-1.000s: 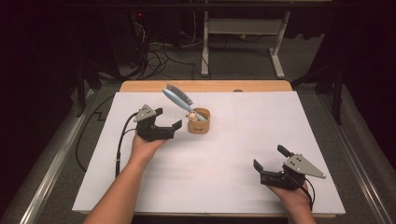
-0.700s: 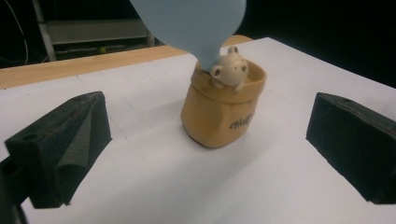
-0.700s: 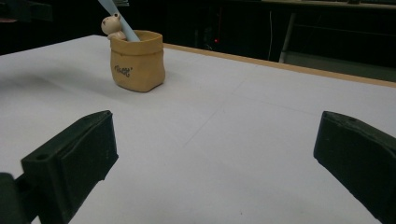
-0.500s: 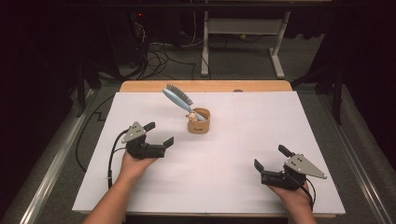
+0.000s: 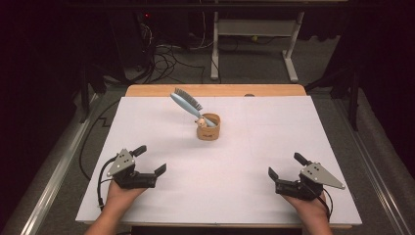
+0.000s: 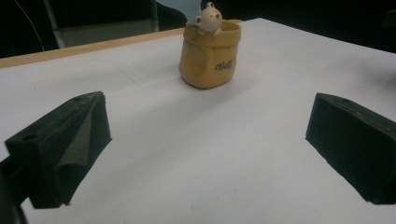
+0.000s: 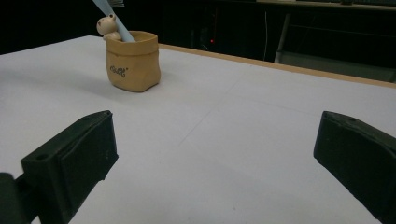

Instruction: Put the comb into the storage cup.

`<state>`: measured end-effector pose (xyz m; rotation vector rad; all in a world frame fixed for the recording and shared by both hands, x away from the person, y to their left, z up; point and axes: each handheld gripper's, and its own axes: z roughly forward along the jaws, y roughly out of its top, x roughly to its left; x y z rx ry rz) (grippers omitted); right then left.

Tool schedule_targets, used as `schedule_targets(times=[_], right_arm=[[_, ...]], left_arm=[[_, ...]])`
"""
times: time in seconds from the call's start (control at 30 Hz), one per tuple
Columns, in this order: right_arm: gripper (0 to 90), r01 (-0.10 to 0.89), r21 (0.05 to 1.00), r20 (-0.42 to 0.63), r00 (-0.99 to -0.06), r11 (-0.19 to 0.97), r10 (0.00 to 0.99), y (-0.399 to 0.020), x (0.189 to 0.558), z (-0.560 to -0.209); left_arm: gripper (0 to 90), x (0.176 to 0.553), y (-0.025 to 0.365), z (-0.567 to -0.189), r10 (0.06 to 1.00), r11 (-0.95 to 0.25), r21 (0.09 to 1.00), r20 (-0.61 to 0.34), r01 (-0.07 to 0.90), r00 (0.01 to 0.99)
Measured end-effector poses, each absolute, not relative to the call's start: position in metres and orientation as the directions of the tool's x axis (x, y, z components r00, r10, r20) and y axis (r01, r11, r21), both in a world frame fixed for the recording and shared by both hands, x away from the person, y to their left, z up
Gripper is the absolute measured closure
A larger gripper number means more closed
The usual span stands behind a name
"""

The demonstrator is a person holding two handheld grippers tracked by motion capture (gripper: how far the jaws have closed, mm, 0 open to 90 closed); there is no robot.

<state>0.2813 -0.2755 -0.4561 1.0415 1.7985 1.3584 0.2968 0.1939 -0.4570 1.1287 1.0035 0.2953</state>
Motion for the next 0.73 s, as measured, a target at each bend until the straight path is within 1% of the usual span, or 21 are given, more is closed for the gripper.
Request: schedule_targets(times=[0.13,0.2,0.43,0.57,0.73], right_arm=[[0.0,0.200,0.970,-0.030,-0.472,0.140,0.881,-0.277,0.276,-0.453],[0.0,0.194,0.970,-0.038,-0.470,0.145,0.882,-0.277,0.276,-0.453],[0.0,0.198,0.968,-0.044,-0.470,0.154,0.882,-0.276,0.277,-0.454],[0.0,0.197,0.969,-0.042,-0.468,0.150,0.883,-0.277,0.277,-0.453],[0.0,0.193,0.969,-0.048,-0.470,0.155,0.882,-0.277,0.277,-0.452]], left_arm=[[0.3,0.286,0.201,-0.452,0.662,0.438,0.869,-0.486,0.231,0.571],[0.3,0.285,0.205,-0.450,0.657,0.454,0.864,-0.489,0.217,0.574],[0.3,0.284,0.203,-0.451,0.654,0.429,0.875,-0.473,0.225,0.590],[0.3,0.285,0.201,-0.454,0.653,0.431,0.869,-0.487,0.244,0.579],[0.3,0.287,0.202,-0.455,0.662,0.435,0.867,-0.491,0.243,0.567]])
